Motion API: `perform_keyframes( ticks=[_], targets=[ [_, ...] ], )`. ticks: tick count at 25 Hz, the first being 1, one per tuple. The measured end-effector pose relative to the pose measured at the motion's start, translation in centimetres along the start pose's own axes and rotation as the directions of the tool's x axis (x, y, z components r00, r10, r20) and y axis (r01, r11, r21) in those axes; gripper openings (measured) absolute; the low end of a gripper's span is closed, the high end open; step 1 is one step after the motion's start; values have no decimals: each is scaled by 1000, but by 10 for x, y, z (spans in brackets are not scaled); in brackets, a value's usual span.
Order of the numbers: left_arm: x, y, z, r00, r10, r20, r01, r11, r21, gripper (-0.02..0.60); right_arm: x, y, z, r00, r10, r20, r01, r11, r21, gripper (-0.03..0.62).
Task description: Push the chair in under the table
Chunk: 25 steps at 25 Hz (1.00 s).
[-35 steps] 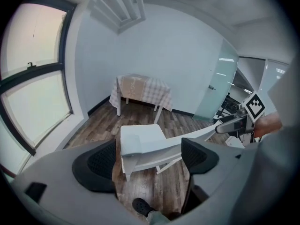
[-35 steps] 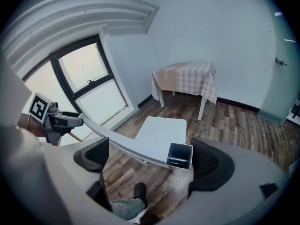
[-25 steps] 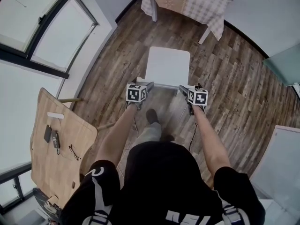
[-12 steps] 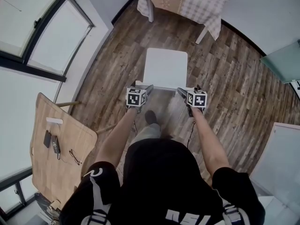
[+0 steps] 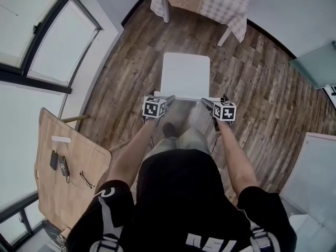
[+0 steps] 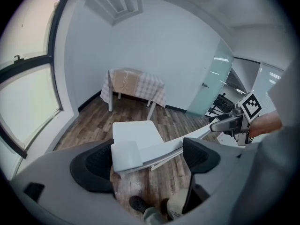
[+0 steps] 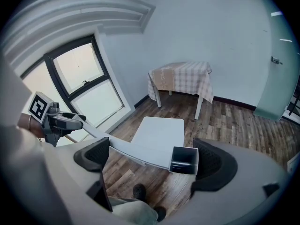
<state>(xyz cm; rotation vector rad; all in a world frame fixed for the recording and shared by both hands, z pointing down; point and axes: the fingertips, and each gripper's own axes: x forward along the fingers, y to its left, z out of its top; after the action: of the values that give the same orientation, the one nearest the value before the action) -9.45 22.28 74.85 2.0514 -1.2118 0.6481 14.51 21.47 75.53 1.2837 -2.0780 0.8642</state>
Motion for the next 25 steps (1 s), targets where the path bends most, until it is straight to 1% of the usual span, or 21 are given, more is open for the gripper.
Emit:
perform_keyframes(
  ticks=[3, 7, 13, 17, 25],
  targets=[
    [0, -1, -1, 1000, 7, 5, -7, 1000, -3, 443, 2, 1, -3, 1000, 19, -6, -18, 1000, 11, 552],
    [0, -1, 1, 1000, 18, 15, -18, 1000, -6, 445, 7, 0, -6, 997, 71, -20, -69, 994, 87, 566],
    [-2, 3, 1, 999, 22, 30, -22, 1000, -2, 448, 8, 3, -4, 999, 52, 2, -52, 995, 83, 574],
    [1, 3, 1, 999, 24, 30, -24, 1000, -6, 448, 9, 1, -4, 999, 50, -1, -49, 996, 81, 577],
    [10, 11, 15, 999, 24, 22, -24, 1000, 0, 450, 19, -2, 8, 999, 37, 9, -38, 995, 89, 581]
  ],
)
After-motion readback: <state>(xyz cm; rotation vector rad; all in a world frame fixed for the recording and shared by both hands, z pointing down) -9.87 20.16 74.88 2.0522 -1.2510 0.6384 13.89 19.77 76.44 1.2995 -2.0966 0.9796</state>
